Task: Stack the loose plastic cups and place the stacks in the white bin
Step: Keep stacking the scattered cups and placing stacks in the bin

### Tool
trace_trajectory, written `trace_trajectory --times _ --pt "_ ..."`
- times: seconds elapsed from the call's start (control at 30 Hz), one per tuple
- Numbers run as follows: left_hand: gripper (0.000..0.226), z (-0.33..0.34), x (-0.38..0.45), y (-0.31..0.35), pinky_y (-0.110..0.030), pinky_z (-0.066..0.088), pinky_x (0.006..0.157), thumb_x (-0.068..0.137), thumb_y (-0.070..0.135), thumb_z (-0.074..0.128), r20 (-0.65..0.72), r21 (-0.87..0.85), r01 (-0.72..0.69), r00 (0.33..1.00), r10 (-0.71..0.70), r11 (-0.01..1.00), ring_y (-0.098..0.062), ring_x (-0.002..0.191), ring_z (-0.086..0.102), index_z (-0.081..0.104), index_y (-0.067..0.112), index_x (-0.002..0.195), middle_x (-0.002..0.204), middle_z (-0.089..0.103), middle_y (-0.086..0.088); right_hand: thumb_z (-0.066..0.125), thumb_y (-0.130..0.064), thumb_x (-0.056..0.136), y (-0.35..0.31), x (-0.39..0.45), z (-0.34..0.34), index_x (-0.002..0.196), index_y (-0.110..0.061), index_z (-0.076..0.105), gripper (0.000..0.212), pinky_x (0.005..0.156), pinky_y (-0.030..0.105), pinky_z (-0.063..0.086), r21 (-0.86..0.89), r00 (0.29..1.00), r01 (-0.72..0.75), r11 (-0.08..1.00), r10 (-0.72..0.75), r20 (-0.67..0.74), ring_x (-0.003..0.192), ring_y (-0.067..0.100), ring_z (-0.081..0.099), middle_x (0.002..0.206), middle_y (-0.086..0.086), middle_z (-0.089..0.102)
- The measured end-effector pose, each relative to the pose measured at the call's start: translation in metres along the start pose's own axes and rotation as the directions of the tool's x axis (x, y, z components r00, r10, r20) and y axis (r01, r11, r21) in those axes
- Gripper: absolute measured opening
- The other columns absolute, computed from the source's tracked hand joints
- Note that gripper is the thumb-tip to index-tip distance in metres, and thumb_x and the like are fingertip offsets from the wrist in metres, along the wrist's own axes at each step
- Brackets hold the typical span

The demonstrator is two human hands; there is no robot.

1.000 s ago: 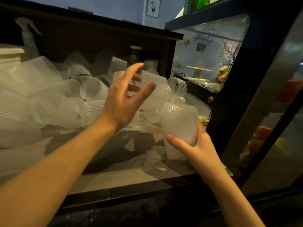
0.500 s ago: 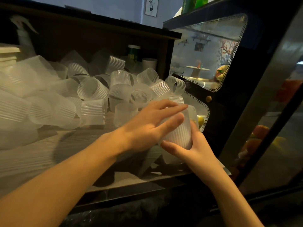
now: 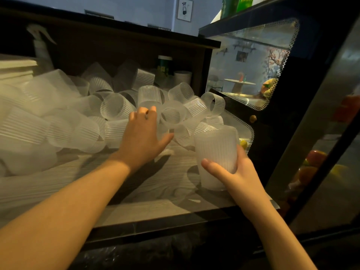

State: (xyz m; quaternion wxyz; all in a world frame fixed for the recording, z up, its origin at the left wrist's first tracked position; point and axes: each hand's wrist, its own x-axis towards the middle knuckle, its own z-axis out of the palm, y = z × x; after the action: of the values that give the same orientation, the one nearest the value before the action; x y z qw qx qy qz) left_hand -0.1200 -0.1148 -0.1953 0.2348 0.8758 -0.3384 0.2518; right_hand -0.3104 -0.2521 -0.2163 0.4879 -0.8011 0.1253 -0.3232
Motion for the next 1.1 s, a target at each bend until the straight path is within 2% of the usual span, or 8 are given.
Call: trace_trajectory --times 0.17,0.27,0.43,0.67,0.83,0.93,1.0,1.1 --pt "0.098 0.016 0.003 0.001 -0.043 0.039 0.104 0.087 0.056 0.062 0.112 0.094 0.042 0.992 -0.053 0.995 -0.036 0.128 0.044 0.011 0.004 0.153 0.142 0.044 -0.020 0.076 -0.058 0.063 0.000 0.001 0.001 0.124 -0.033 0.040 0.075 0.061 0.017 0.053 -0.004 1.000 -0.001 1.000 0.001 -0.003 0.095 0.011 0.059 0.108 -0.009 0.052" --pt "0.091 0.016 0.004 0.000 -0.042 0.042 0.098 0.085 0.052 0.066 0.092 0.075 0.013 0.996 -0.019 0.997 -0.034 0.122 0.047 0.018 0.012 0.151 0.138 0.045 -0.017 0.077 -0.061 0.063 -0.002 0.001 0.001 0.122 -0.034 0.039 0.075 0.061 0.018 0.052 -0.016 1.000 -0.013 1.000 0.013 -0.007 0.095 0.011 0.058 0.108 -0.010 0.052" --pt "0.096 0.001 -0.002 0.007 -0.040 0.045 0.098 0.080 0.044 0.076 -0.031 -0.287 -0.051 0.999 0.043 0.956 -0.028 0.121 0.045 0.018 0.019 0.153 0.143 0.034 -0.011 0.072 -0.056 0.061 -0.003 0.001 0.001 0.122 -0.035 0.039 0.072 0.060 0.014 0.051 -0.013 1.000 -0.011 1.000 0.010 -0.016 0.094 0.009 0.057 0.107 -0.010 0.051" --pt "0.079 -0.021 0.001 0.011 -0.003 0.044 0.073 0.066 0.053 0.078 -0.149 -0.628 -0.065 0.988 -0.039 0.775 -0.010 0.103 0.055 0.046 0.011 0.125 0.116 0.058 0.000 0.077 -0.061 0.064 0.000 0.001 0.000 0.127 -0.033 0.039 0.079 0.062 0.017 0.052 -0.003 1.000 -0.020 1.000 0.020 -0.018 0.097 0.011 0.058 0.110 -0.009 0.051" --pt "0.082 -0.025 0.002 0.009 -0.013 0.053 0.074 0.072 0.070 0.068 -0.132 -0.689 -0.105 0.991 0.018 0.717 -0.016 0.108 0.059 0.046 0.021 0.134 0.126 0.055 0.001 0.074 -0.059 0.062 0.001 0.001 -0.001 0.126 -0.034 0.038 0.077 0.062 0.018 0.053 -0.008 1.000 -0.016 1.000 0.016 -0.014 0.097 0.011 0.058 0.110 -0.009 0.051" --pt "0.093 -0.031 0.000 0.013 -0.016 0.056 0.074 0.064 0.072 0.067 -0.122 -0.728 -0.119 0.992 0.043 0.675 -0.006 0.104 0.060 0.039 0.023 0.139 0.118 0.055 0.009 0.072 -0.058 0.062 0.001 0.001 -0.001 0.126 -0.033 0.038 0.077 0.063 0.019 0.053 -0.028 1.000 -0.008 1.000 0.007 -0.017 0.097 0.011 0.058 0.110 -0.009 0.051" --pt "0.096 -0.036 -0.002 0.018 -0.016 0.055 0.073 0.059 0.073 0.071 -0.155 -0.752 -0.129 0.988 0.016 0.646 0.005 0.097 0.059 0.039 0.020 0.133 0.110 0.054 0.016 0.071 -0.058 0.060 0.000 0.001 -0.001 0.126 -0.032 0.037 0.078 0.062 0.017 0.052 -0.040 1.000 -0.003 0.999 0.002 -0.015 0.096 0.010 0.057 0.110 -0.009 0.050" --pt "0.085 -0.039 -0.003 0.020 -0.017 0.055 0.067 0.059 0.080 0.065 -0.177 -0.764 -0.163 0.983 0.040 0.625 0.002 0.093 0.060 0.048 0.023 0.119 0.106 0.056 0.014 0.073 -0.059 0.061 0.000 0.001 0.000 0.125 -0.032 0.036 0.079 0.063 0.017 0.054 -0.059 1.000 0.011 0.998 -0.011 -0.001 0.096 0.010 0.056 0.109 -0.010 0.049"
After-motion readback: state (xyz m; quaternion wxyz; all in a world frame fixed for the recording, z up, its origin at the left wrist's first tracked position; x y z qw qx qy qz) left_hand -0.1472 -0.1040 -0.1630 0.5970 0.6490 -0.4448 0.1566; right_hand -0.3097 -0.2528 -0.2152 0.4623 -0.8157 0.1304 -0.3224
